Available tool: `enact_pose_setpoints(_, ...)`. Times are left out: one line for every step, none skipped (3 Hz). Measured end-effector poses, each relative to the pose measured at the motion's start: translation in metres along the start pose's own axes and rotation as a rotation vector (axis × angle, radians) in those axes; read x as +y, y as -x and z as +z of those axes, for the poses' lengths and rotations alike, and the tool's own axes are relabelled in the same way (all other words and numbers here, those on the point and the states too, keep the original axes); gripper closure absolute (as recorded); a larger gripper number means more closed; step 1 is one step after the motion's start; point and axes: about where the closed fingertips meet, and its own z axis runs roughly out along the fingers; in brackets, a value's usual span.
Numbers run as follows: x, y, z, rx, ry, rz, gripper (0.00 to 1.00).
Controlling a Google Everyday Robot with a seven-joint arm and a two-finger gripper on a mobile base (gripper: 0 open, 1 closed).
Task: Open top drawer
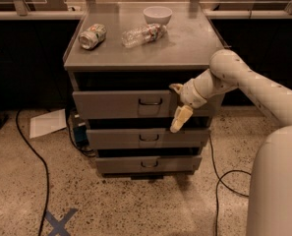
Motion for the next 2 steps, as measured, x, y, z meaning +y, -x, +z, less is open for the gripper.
enact_pose_setpoints(-0.008,0.0,0.003,-0.001,0.007,-0.005,0.0)
enact_pose_setpoints(-0.016,-0.002,0.018,-0.018,0.044,0.001,0.0)
